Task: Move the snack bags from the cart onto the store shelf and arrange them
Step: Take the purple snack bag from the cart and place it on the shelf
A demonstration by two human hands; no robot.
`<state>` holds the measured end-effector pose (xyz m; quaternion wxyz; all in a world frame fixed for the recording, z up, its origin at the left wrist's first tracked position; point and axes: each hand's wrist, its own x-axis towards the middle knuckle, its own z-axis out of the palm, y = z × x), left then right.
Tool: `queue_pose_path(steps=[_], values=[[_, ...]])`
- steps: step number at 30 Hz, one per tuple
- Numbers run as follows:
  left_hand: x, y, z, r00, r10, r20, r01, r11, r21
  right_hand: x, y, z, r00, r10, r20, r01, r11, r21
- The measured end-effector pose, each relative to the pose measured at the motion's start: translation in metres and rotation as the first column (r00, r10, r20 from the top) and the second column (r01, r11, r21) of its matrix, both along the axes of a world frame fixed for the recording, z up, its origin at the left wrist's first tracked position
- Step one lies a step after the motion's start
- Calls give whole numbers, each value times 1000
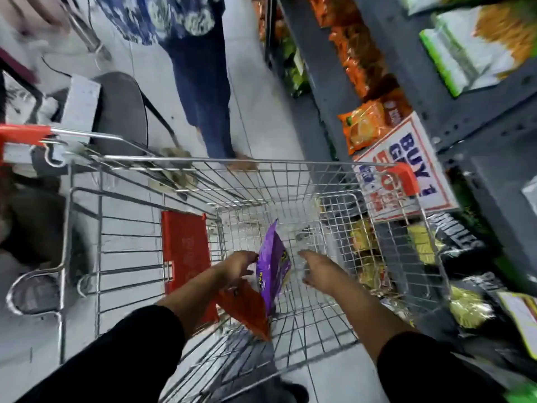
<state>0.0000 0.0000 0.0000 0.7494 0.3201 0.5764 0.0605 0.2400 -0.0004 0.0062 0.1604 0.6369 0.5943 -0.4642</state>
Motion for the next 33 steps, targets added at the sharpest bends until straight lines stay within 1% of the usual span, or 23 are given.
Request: queue_pose_path(steps=[1,2,4,5,6,7,9,11,13,14,16,17,18,20,21,23,25,26,27,28,30,32,33], values=[[-1,3,-17,999,-35,-13,35,999,31,-3,7,-11,1000,13,-6,-13,1000,5],[-1,6,-25,999,-2,-33,1,1000,-14,-8,15,-13,999,31,-16,-31,999,8],[1,9,-36,992,123,-34,-127,976,-176,-16,26,-24,995,82,-60,-80,996,27],[4,8,-41,985,172,-28,-173,947,-272,-19,28,-34,990,99,-95,-96,994,43],[9,8,-40,983,178,-39,-181,926,-332,-23,29,-40,988,113,-109,-109,993,40],[11,7,-52,972,228,-47,-229,895,-383,-26,29,-47,985,115,-130,-110,993,45],[19,8,-53,967,248,-56,-249,874,-418,-29,26,-58,978,62,-199,-63,998,1],[23,14,-59,950,301,-81,-306,856,-416,-30,24,-63,965,3,-263,-11,999,-31],[22,18,-57,937,335,-103,-347,845,-406,-29,24,-60,962,-40,-272,34,999,-26],[18,19,-63,933,351,-75,-350,842,-410,-27,25,-56,959,-66,-277,62,998,-22],[19,23,-43,930,366,-36,-345,835,-428,-20,28,-47,932,-124,-340,123,992,-24],[17,23,-40,936,352,-4,-319,842,-436,-15,28,-46,920,-141,-366,144,989,-18],[18,23,-31,937,349,8,-316,858,-405,-10,29,-40,912,-153,-380,164,986,-2],[16,23,-3,955,296,8,-271,887,-374,0,26,-22,891,-188,-413,232,971,57],[16,21,7,959,281,-33,-273,891,-362,4,22,-11,878,-216,-428,280,955,94],[12,13,30,954,293,-58,-297,906,-303,5,9,21,813,-317,-488,427,895,130],[22,11,49,928,372,13,-349,882,-317,4,-4,50,640,-474,-605,618,785,38],[31,8,57,916,397,57,-362,879,-310,4,-10,61,559,-528,-640,679,734,-13],[42,7,75,913,392,113,-353,897,-264,8,-17,78,473,-569,-673,739,672,-49],[53,2,91,918,360,166,-321,921,-221,13,-23,97,417,-584,-697,781,622,-55],[78,-8,126,905,343,253,-299,934,-198,23,-40,140,346,-553,-758,851,525,6],[105,-19,167,876,330,351,-291,943,-160,36,-64,181,260,-534,-804,925,377,49],[119,-25,190,868,334,367,-302,942,-144,42,-78,198,209,-521,-827,955,292,57]])
